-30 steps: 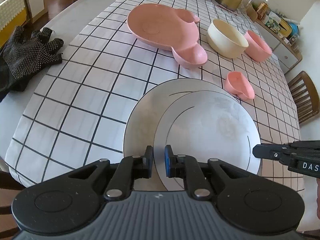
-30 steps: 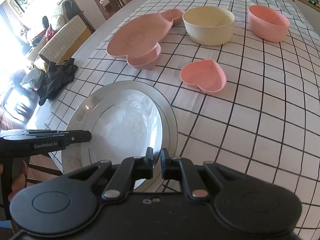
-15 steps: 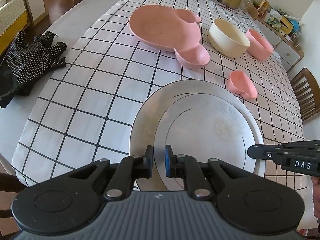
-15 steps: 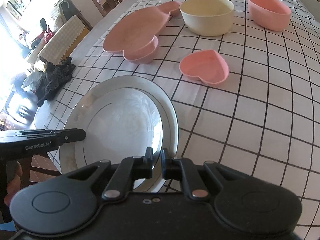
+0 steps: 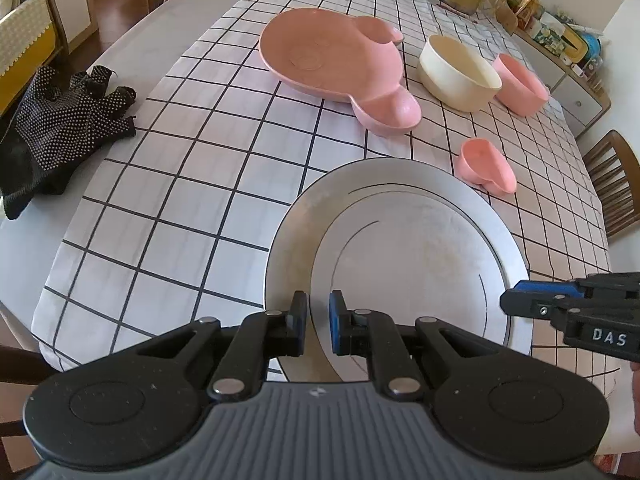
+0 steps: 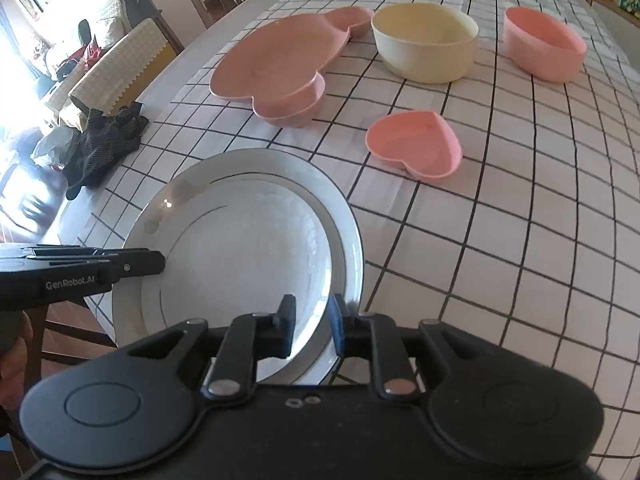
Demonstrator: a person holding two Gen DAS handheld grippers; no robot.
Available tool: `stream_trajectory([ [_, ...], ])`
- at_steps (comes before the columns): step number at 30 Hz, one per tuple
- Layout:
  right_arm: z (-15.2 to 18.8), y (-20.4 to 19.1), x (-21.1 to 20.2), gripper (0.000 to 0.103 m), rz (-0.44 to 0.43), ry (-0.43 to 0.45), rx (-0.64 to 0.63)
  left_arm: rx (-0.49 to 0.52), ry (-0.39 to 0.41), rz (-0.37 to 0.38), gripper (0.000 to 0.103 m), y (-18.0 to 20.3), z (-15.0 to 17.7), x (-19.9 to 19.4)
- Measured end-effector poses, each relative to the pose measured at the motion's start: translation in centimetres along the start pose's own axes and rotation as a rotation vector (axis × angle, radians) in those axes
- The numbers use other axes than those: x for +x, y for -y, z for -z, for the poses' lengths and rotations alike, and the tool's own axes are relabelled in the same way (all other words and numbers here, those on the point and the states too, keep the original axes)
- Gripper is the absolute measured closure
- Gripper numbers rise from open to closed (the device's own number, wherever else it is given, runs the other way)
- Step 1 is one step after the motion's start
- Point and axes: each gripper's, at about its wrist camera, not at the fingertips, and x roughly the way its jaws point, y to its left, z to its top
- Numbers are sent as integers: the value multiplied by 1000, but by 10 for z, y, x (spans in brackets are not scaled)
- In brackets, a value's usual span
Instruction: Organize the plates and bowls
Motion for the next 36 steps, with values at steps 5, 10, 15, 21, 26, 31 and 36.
stream_trajectory([
  [5,-1,-3,-12,77,25,30,-10,34,22,3,92,3,0,-12],
  [10,-3,-10,-30,70,43,80,-7,103,70,9,92,12,-3,-31],
  [15,-6,-17,-47,58,56,133,17,168,120,15,92,25,-11,-47],
  [21,-9,-27,-63,39,73,193,11,208,163,29,91,37,-20,-59],
  [26,-17,-30,-75,27,78,230,6,196,193,32,53,41,-30,-67],
  [31,-28,-33,-82,18,95,248,-12,182,260,4,23,39,-42,-75],
  [36,-46,-32,-76,12,141,238,9,198,261,-12,23,39,-65,-71],
])
